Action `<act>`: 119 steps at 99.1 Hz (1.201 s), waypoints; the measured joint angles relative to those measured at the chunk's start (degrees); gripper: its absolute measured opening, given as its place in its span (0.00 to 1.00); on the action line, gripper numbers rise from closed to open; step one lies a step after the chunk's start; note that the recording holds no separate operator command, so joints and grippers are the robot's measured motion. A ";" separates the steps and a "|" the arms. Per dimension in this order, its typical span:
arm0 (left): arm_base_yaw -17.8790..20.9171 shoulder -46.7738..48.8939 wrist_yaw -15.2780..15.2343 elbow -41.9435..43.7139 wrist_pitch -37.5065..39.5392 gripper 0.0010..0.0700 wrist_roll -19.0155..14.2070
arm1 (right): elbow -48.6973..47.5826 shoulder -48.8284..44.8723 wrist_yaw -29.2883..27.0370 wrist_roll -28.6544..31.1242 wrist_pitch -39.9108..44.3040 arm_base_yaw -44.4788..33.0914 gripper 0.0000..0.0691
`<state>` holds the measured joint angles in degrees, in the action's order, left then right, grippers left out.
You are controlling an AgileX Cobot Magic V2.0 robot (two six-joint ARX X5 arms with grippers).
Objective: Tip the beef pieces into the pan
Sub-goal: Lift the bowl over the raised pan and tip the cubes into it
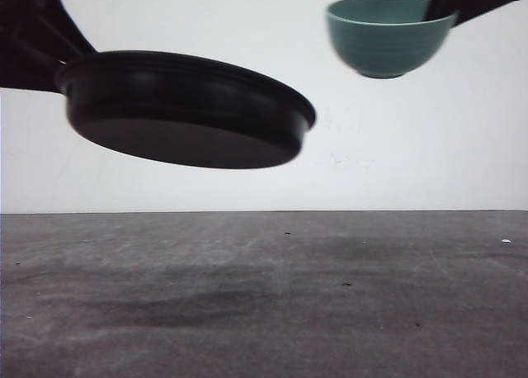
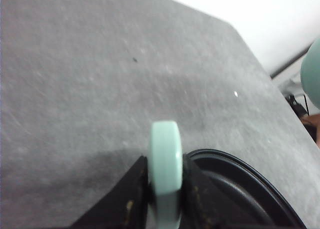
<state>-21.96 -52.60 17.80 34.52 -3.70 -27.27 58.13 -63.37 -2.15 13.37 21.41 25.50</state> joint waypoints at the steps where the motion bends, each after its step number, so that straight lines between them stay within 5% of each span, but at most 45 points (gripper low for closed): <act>1: -0.13 -0.33 0.00 0.20 0.07 0.08 0.00 | 0.00 -0.04 -0.28 -0.11 -0.24 0.59 0.03; 26: -2.69 -6.56 0.00 6.82 0.63 0.08 -0.02 | 0.00 -0.42 -10.82 -6.43 -6.40 13.92 0.03; 45: -3.78 -7.89 0.02 10.10 0.52 0.08 -0.52 | 0.00 -0.42 -20.61 -17.07 -11.67 20.72 0.03; 119: -4.07 -7.89 3.89 17.86 -4.24 0.08 -3.08 | 0.00 -0.42 -29.88 -78.49 -33.24 31.91 0.02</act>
<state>-26.02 -60.49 21.69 52.38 -7.94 -30.35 58.13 -63.79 -32.03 -65.12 -11.84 57.41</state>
